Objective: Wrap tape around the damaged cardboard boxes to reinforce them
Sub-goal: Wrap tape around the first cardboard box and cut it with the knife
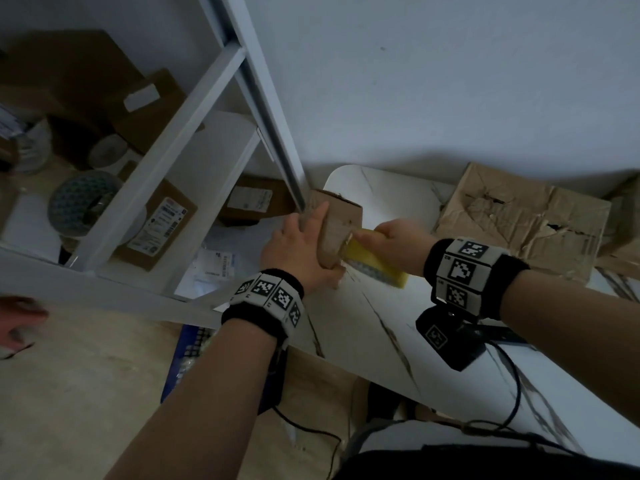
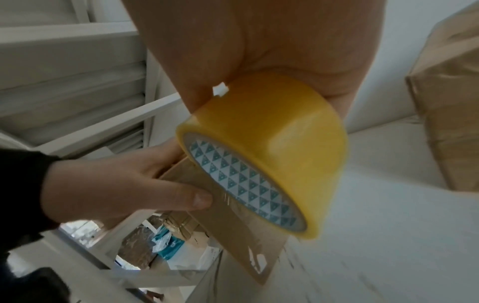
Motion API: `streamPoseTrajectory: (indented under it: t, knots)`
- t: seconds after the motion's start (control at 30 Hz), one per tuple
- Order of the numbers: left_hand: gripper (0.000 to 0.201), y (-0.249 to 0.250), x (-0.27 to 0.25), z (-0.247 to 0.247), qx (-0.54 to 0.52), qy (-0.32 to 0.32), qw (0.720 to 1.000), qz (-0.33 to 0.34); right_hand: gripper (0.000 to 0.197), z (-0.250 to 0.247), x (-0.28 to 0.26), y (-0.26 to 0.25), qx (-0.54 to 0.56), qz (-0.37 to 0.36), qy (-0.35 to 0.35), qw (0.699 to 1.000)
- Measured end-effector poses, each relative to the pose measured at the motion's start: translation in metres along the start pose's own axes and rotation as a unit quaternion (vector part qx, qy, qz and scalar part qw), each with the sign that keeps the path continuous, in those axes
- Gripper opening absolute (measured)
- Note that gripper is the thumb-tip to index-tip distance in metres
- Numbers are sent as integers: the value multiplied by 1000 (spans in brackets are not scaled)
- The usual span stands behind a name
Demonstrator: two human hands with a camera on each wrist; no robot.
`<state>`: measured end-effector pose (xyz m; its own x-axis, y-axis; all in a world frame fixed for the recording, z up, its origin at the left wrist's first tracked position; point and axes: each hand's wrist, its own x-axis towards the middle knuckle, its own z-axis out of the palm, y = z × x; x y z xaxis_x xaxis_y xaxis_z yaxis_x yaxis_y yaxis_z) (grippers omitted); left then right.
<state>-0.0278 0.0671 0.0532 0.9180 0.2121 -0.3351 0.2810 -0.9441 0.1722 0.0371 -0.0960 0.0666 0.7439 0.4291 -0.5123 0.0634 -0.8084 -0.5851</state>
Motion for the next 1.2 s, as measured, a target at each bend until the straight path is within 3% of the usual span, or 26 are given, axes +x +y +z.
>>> streamPoseTrajectory:
  t: [0.17, 0.37, 0.57, 0.7, 0.8, 0.9, 1.07, 1.2]
  knots:
    - [118, 4, 8, -9, 22, -50, 995, 84, 47, 8, -16, 14, 87, 48, -46, 994]
    - [112, 23, 15, -8, 97, -63, 991, 60, 60, 15, -21, 12, 64, 9, -36, 997]
    - [109, 20, 17, -15, 61, -79, 993, 61, 57, 20, -24, 20, 96, -13, 1, 995]
    - [107, 21, 12, -9, 20, -60, 996, 70, 49, 23, -24, 46, 132, -3, 68, 989]
    - [101, 21, 9, -5, 14, -41, 993, 110, 36, 20, -25, 74, -1, 56, 55, 997]
    - [99, 20, 8, -3, 23, -18, 989, 143, 35, 17, -34, 99, -175, 109, -27, 978]
    - [102, 32, 6, -5, 16, -50, 980, 192, 60, 23, -49, 124, -261, 122, -79, 954]
    - [99, 44, 3, -5, 16, -86, 974, 209, 42, 31, -53, 130, -336, 122, -64, 932]
